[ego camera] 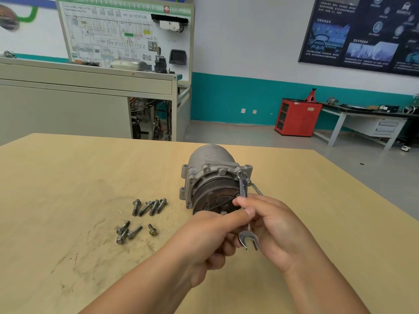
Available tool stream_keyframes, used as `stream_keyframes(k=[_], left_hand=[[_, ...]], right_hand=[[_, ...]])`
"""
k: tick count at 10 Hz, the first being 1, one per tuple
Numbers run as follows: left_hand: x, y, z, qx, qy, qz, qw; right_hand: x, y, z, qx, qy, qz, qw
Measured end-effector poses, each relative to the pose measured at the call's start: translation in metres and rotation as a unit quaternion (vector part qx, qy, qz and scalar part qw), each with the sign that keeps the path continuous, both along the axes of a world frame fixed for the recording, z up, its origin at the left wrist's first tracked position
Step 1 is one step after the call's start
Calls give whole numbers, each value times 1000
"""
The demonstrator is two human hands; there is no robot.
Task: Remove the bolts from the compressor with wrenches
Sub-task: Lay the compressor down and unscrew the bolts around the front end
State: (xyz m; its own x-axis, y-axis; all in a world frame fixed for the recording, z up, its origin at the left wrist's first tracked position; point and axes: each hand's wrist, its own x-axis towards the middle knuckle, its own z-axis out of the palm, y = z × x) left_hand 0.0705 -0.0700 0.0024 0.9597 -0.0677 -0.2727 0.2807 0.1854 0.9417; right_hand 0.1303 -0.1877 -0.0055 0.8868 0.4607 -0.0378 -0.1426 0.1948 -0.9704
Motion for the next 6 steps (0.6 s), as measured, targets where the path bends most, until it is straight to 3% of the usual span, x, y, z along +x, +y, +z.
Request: stream_keyframes(k=[2,3,4,6], left_hand=[[-3,-2,1,-152,33,-12,988],[-5,-2,1,-210,45,-13,977],[-5,-4,-1,-249,61,-4,967],[-7,-10,-5,-260,67,-27,963]], right_hand=[[4,-1,2,13,-23,5,1000],[0,-2,7,72,51,66,994],[1,-5,8,100,76,114,986],[0,-4,6,108,113,80,984]])
